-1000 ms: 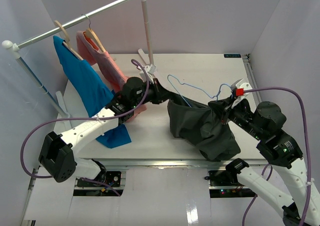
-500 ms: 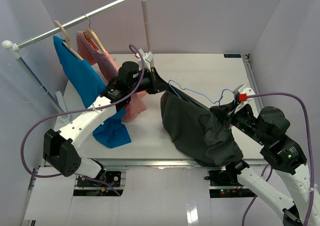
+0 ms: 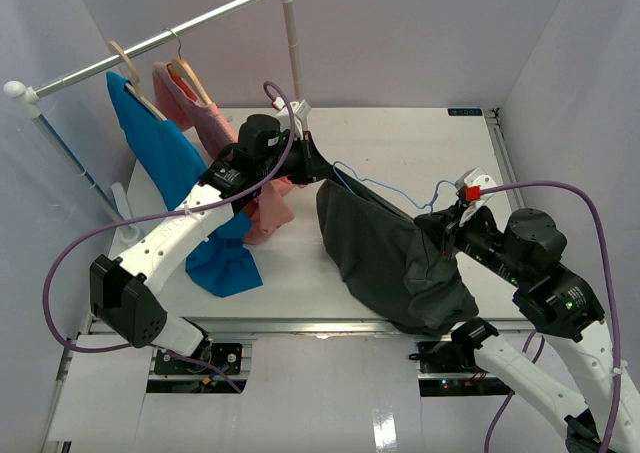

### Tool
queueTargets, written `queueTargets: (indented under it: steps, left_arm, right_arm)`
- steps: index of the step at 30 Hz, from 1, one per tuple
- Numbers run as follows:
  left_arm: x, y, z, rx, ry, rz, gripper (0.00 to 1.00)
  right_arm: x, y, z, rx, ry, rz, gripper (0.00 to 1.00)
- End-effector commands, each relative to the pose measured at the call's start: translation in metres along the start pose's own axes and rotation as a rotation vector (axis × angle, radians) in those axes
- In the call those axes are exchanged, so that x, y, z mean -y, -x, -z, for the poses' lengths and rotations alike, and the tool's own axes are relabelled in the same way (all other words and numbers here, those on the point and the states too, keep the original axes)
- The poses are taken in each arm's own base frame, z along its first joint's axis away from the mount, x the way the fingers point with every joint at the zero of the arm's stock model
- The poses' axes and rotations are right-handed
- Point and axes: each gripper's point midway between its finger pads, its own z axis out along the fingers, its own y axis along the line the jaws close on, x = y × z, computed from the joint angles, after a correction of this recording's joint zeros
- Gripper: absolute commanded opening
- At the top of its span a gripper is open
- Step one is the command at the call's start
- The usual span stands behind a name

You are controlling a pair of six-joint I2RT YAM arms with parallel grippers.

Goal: Place the t-shirt on the hanger

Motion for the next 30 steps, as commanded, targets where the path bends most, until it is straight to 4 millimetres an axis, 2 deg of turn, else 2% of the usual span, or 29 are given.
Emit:
queueTargets:
  steps: [1, 7, 12, 18, 23, 27, 30]
  left_arm:
    - [-0.052, 0.061, 0.016, 0.187, 0.245, -0.048, 0.00]
    - [-0.045, 0.062, 0.016, 0.173, 0.212, -0.071, 0.00]
    - [-0.056, 0.063, 0.020, 0.165, 0.276, -0.115, 0.00]
    - [-0.052, 0.053, 0.019, 0.127, 0.237, -0.145, 0.00]
    - [-0.057, 0.057, 0.021, 0.139, 0.264, -0.171, 0.00]
    - [-0.069, 0.058, 0.020, 0.150, 0.320, -0.168, 0.00]
    - [-0.088, 0.064, 0.020, 0.169, 0.402, -0.134, 0.00]
  right_arm:
    - [0.000, -0.039, 0.016, -0.141, -0.016, -0.012, 0.08]
    - [-0.001, -0.045, 0.018, -0.170, -0.011, -0.012, 0.08]
    - [0.000, -0.057, 0.009, -0.216, -0.003, -0.018, 0.08]
    - [-0.004, -0.063, -0.006, -0.228, 0.029, -0.040, 0.08]
    - [-0.007, -0.067, -0.013, -0.252, 0.054, -0.046, 0.08]
    - [-0.006, -0.068, -0.006, -0.265, 0.047, -0.029, 0.08]
    - [-0.002, -0.071, 0.008, -0.286, 0.008, -0.043, 0.08]
